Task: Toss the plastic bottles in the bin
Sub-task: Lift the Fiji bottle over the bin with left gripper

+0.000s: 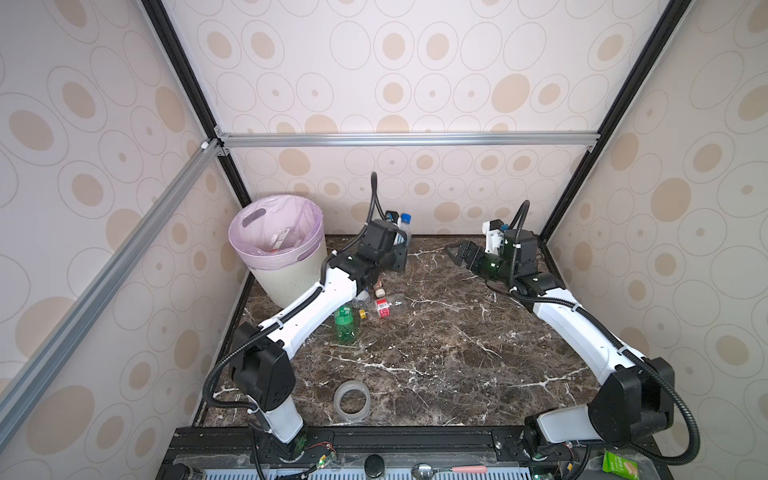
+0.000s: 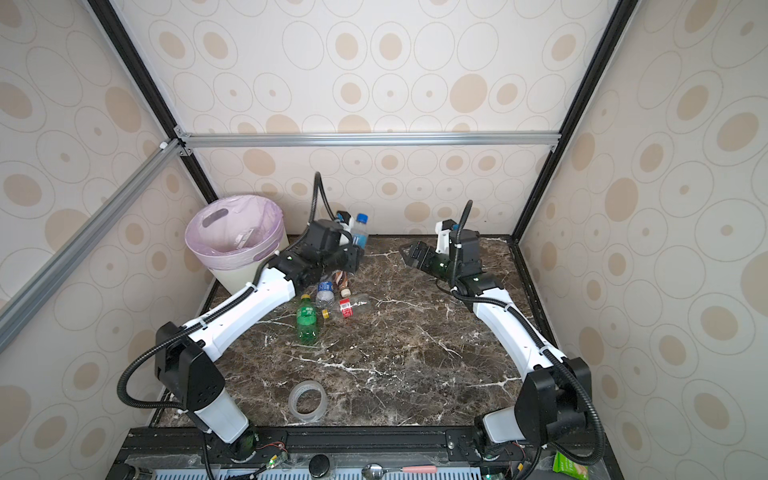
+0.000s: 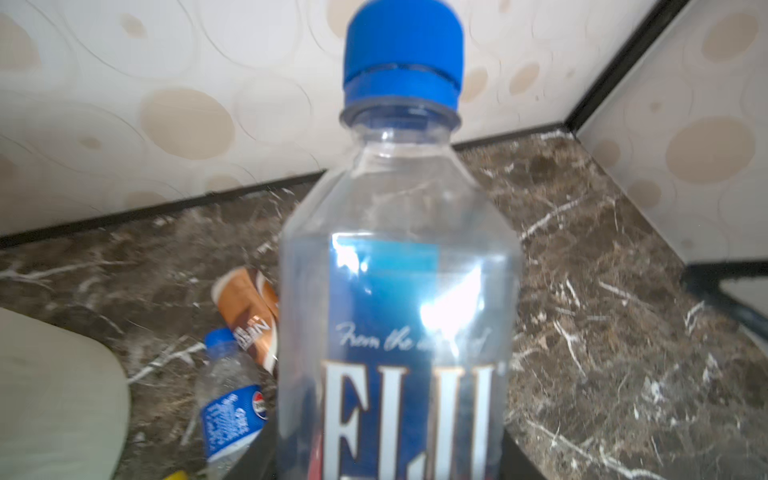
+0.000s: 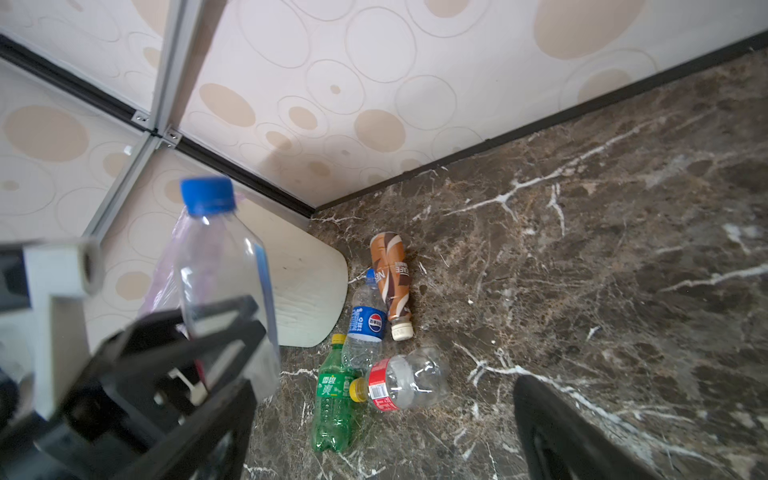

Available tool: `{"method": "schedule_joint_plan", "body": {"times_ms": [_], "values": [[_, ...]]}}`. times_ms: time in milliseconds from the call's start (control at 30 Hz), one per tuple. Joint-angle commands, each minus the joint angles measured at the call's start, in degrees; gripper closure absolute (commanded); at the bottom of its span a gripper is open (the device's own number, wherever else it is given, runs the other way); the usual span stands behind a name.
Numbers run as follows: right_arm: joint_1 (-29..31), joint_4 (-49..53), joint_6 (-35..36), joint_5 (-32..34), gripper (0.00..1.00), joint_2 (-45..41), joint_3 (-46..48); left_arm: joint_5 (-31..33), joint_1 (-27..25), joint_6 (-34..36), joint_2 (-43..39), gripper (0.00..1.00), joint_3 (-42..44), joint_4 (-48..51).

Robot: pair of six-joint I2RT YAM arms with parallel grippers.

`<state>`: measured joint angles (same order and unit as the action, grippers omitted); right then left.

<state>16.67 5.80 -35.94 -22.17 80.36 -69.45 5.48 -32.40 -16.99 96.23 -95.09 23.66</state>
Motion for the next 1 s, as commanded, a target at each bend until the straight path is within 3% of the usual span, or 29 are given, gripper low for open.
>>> {"method": "schedule_joint_plan", "body": {"times_ms": [0,167,300,467,567,767,967], "values": [[5.35,0.94,9.40,-0.19,0.00,-2.35,-4.82,3.39,4.69,4.23,-2.45,0.48,-9.54,6.33],[13.60,2.07,19.81,2.39,0.00,-1.79,-10.24,7.00,10.36,7.82,-1.57,0.47,-21.55,10.41],[17.14,1.50,23.17,2.01,0.00,-0.31,-13.30,15.23,13.00,13.56,-1.74,0.45,-28.77,10.11],[20.05,2.54,26.35,2.31,0.00,2.19,-17.62,20.85,14.85,18.01,-2.33,0.46,-34.19,9.42],[20.54,2.22,26.90,1.38,0.00,3.37,-19.54,22.84,16.13,18.76,-3.51,0.45,-33.63,9.16],[21.06,3.97,27.07,0.91,0.00,6.86,-24.45,20.70,20.64,17.06,-5.45,0.44,-27.28,8.66],[21.16,3.88,26.31,1.13,0.00,8.13,-24.10,12.09,28.29,8.60,-6.38,0.42,-13.74,8.42]]}}
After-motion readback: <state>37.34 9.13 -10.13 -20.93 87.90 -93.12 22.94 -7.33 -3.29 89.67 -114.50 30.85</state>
